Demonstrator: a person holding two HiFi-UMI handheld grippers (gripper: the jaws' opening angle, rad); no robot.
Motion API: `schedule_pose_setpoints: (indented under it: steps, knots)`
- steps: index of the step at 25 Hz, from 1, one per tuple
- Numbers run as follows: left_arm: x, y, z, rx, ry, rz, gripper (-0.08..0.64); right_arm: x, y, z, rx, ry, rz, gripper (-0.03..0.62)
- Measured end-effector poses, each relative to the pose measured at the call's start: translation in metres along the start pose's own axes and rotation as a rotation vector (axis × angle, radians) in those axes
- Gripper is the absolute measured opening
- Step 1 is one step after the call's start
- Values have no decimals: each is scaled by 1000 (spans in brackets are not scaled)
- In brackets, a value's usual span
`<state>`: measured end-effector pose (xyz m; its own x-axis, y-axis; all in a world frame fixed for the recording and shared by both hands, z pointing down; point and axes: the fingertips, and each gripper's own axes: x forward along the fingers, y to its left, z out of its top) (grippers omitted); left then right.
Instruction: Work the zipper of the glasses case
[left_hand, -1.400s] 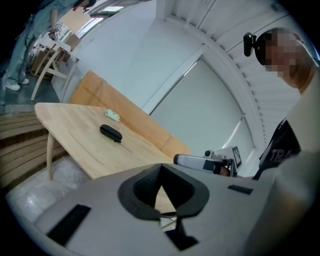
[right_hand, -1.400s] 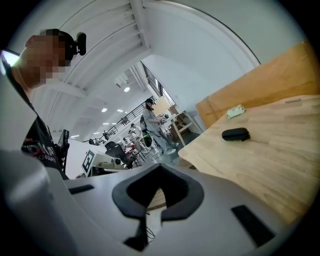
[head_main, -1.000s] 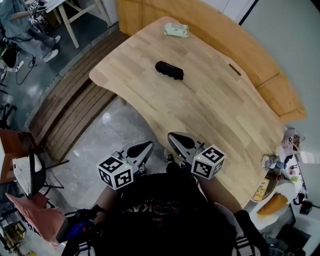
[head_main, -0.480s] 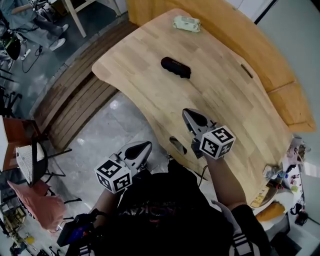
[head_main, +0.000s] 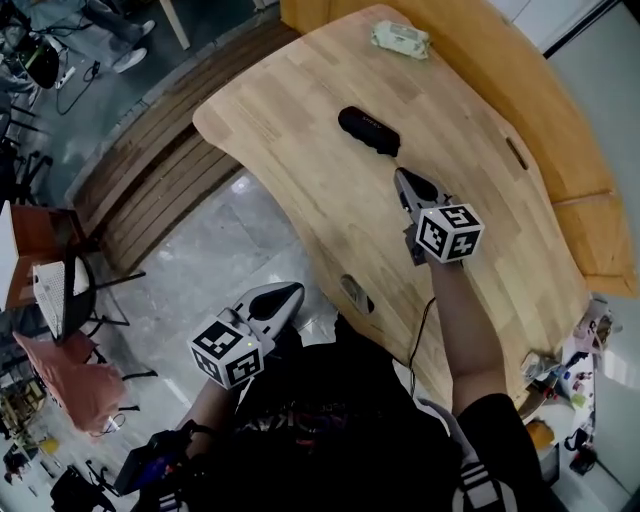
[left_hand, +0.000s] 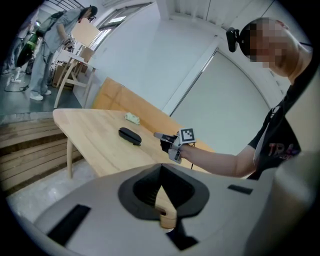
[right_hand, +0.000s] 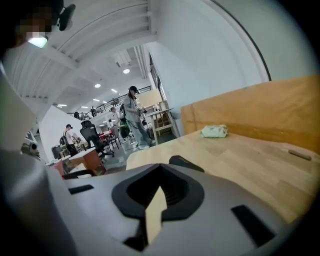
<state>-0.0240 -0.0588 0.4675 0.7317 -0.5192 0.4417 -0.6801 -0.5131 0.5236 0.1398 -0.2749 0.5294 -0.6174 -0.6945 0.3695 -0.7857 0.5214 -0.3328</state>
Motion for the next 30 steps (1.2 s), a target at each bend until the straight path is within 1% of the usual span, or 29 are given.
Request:
schedule_pose_setpoints:
  steps: [5,8,9,11,12,15,17,20,23,27,30]
  knots:
    - [-4,4,-3,-36,-3,53,11,37,-36,4,-78,56,-34,17]
    - [-8,7,-5,-53,-5,87,11,58,-49,4,-98,91,-10,30]
    - [-10,8,-5,-59,-5,99,11,65,-53,4,-103,105,1,54]
    - [-13,11,-7,-67,-4,120,11,78,-57,2,-122,139,22,126]
    - [-15,12,-7,-71,-3,129,11,85,-59,1,-140,158,31,145]
    - [-19,16,-9,-83,2,153,11,106,-64,-2,-234,228,47,230]
    - [-22,19,-9,-96,1,166,11,120,-68,-7,-289,297,66,284]
    - [-24,22,-9,-121,-5,183,11,138,-75,-21,-334,422,96,331]
    - [-28,25,-9,-134,-11,203,11,152,-81,-32,-363,521,124,356]
    - [-31,25,-12,-151,-13,227,11,161,-87,-41,-399,607,148,367]
    - [-36,27,-17,-167,-14,243,11,167,-84,-49,-424,653,170,367]
